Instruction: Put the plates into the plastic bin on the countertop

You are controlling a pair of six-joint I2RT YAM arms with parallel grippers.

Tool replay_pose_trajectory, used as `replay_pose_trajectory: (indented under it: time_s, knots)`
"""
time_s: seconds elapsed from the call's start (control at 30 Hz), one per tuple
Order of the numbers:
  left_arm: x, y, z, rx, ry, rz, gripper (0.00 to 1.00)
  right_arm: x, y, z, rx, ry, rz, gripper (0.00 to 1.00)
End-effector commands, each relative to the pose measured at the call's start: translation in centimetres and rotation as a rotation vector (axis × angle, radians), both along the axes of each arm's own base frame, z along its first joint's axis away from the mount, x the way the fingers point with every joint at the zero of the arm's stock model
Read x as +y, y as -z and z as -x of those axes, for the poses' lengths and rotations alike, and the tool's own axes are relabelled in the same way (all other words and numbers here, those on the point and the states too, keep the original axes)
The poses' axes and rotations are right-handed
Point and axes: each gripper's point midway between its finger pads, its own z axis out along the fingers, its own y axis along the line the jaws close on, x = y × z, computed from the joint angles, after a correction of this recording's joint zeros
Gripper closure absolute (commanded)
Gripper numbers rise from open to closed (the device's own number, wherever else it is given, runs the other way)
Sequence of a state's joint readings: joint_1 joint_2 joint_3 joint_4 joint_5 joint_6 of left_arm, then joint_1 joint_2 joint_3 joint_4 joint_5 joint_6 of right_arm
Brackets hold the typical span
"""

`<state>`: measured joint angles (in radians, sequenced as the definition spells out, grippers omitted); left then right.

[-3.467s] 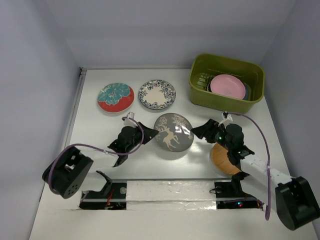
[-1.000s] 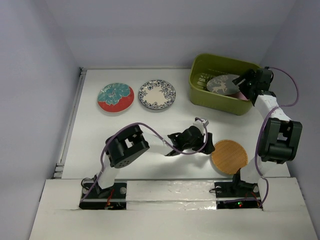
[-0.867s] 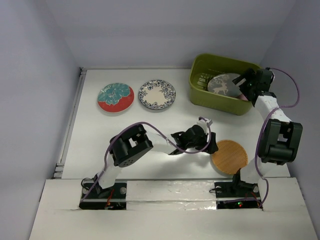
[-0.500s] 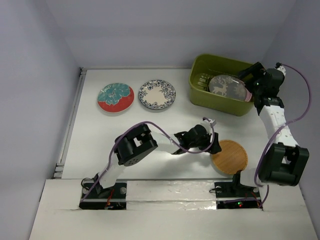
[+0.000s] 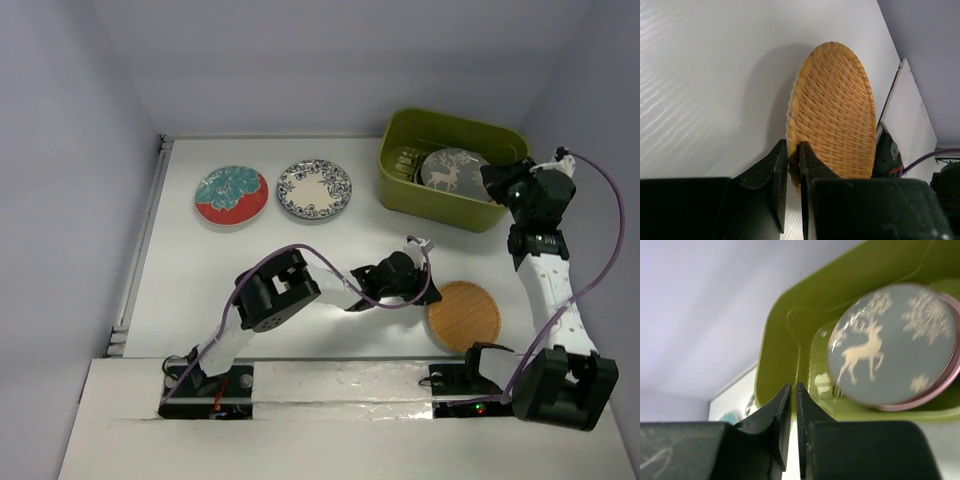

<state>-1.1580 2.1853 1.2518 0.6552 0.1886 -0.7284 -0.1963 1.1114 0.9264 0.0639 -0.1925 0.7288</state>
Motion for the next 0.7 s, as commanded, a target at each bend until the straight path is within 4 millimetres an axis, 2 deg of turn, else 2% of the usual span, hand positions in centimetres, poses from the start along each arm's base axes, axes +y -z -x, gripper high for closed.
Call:
replay_pose_trajectory:
  time_s: [0.0, 0.07, 0.1, 0.13, 0.17, 0.2, 0.23, 0.27, 0.3, 0.33, 0.37, 0.4, 0.43, 0.5, 0.53, 0.67]
  knots:
    - [2.2, 0.8, -0.2, -0.027, -0.018, -0.069, 1.0, 3.7, -1.6, 1.9, -0.104, -0.138, 0.015, 0.88]
    - [3.9, -1.1, -1.2, -0.037, -0.057, -0.034, 1.0, 5.2, -0.6, 2.9, -0.097, -0.187, 0.029, 0.91]
    - [4.7, -1.9, -1.7, -0.034, -0.077, -0.016, 1.0, 6.5, 0.6, 3.9, -0.089, -0.226, 0.026, 0.91]
    - [6.2, -3.5, -1.8, -0.038, -0.095, 0.021, 1.0, 7.8, 0.7, 4.6, -0.108, -0.282, 0.025, 0.91]
    - [7.7, -4.2, -3.0, -0.035, -0.13, 0.042, 1.0, 8.9, 1.1, 5.3, -0.112, -0.328, 0.02, 0.9]
    - [8.8, -5.4, -3.4, -0.025, -0.152, 0.076, 1.0, 9.9, 2.2, 6.3, -0.106, -0.368, 0.017, 0.88]
    - [10.7, -6.9, -3.1, -0.032, -0.161, 0.117, 1.0, 11.5, 2.6, 7.1, -0.103, -0.412, 0.026, 0.82]
    - [12.0, -7.5, -3.4, -0.032, -0.181, 0.133, 1.0, 12.1, 3.1, 7.6, -0.096, -0.42, 0.031, 0.62]
    - [13.8, -8.4, -4.6, -0.041, -0.224, 0.152, 1.0, 12.5, 3.6, 8.0, -0.092, -0.422, 0.034, 0.49]
    - [15.8, -9.6, -4.4, -0.044, -0.252, 0.186, 1.0, 13.1, 4.7, 8.8, -0.084, -0.432, 0.035, 0.39]
    - [17.1, -10.2, -4.6, -0.04, -0.271, 0.206, 1.0, 13.3, 5.1, 9.2, -0.081, -0.438, 0.037, 0.24]
    - [18.2, -11.0, -4.9, -0.039, -0.286, 0.237, 1.0, 13.5, 5.7, 9.5, -0.076, -0.446, 0.04, 0.19]
    - [20.1, -12.1, -5.2, -0.038, -0.311, 0.285, 1.0, 13.4, 6.1, 9.8, -0.082, -0.443, 0.047, 0.14]
    - [21.7, -13.1, -5.5, -0.046, -0.336, 0.313, 1.0, 14.4, 7.9, 10.6, -0.064, -0.49, 0.051, 0.06]
    - [22.9, -13.6, -5.7, -0.052, -0.352, 0.324, 1.0, 15.0, 8.2, 11.1, -0.064, -0.533, 0.05, 0.05]
    - [25.2, -15.7, -6.2, -0.058, -0.381, 0.396, 1.0, 17.5, 9.9, 12.2, -0.043, -0.645, 0.061, 0.02]
